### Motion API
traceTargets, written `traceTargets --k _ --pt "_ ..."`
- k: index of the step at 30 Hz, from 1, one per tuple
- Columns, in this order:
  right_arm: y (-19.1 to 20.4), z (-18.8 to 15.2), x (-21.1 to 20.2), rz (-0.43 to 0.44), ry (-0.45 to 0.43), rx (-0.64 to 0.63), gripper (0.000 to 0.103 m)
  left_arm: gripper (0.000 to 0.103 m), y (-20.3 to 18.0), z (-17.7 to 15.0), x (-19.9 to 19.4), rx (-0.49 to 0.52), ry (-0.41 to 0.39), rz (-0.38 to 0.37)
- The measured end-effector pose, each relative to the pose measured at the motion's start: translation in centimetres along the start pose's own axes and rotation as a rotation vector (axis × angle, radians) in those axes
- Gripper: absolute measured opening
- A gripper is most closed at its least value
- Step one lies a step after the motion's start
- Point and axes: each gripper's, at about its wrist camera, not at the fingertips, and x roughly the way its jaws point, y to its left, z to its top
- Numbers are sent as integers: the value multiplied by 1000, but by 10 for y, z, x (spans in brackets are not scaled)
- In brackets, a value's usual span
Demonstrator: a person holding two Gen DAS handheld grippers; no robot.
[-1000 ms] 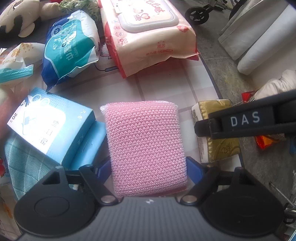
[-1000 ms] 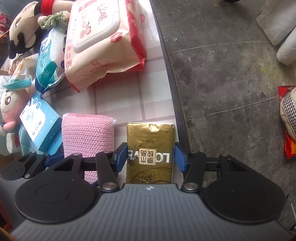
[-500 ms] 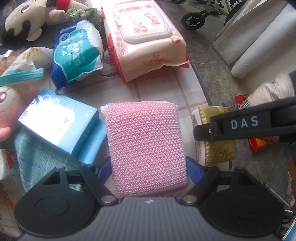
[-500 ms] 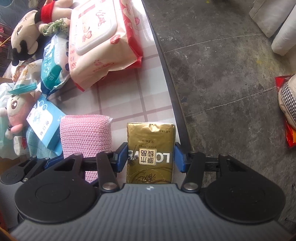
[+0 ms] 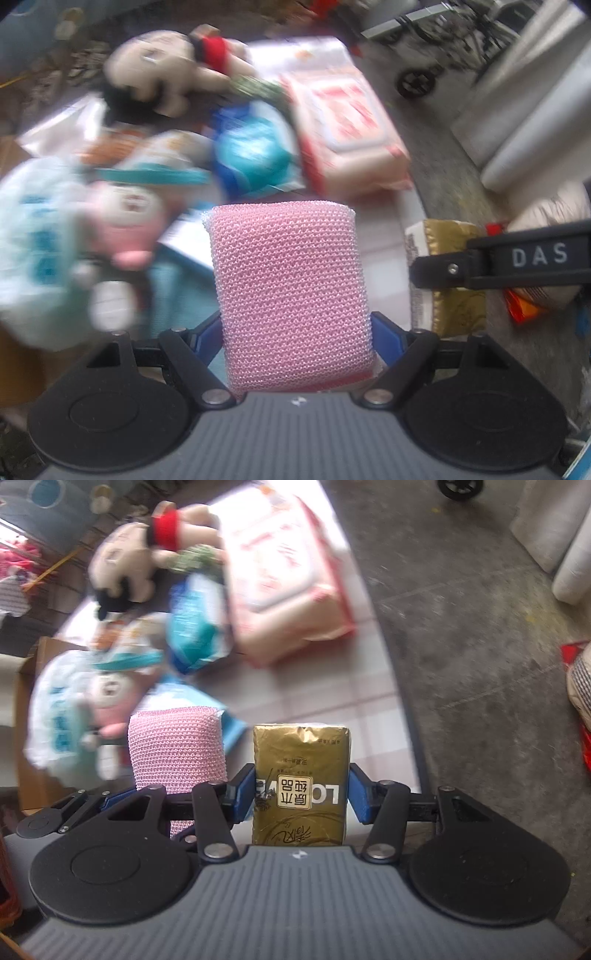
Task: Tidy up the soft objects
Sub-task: 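Carry both items into the cardboard box and open both tools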
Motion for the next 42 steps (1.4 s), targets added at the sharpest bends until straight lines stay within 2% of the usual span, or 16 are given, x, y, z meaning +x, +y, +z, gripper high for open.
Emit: traceTargets --k 4,9,14,20,26,31,36,39,42 --pt "47 4 -16 75 -6 -60 50 83 49 -1 -43 -65 -47 75" --pt "128 9 -20 167 -3 -181 50 83 120 -7 -79 -172 -99 160" --pt "214 11 -7 233 -10 -280 50 83 197 -20 -89 -258 -131 232" --pt "324 9 25 266 2 -301 50 83 298 -29 -88 -308 -118 247" --pt "434 13 64 264 2 -292 51 83 385 -14 -81 -236 -121 246" --pt "506 36 118 242 3 -265 51 83 446 11 -56 -118 -161 296" --pt "554 63 182 194 22 -227 51 84 484 40 -11 4 -132 307" --pt "570 78 213 156 29 -205 51 84 492 51 13 94 -123 323" --pt "580 90 238 126 42 -196 51 84 499 60 32 127 -101 312"
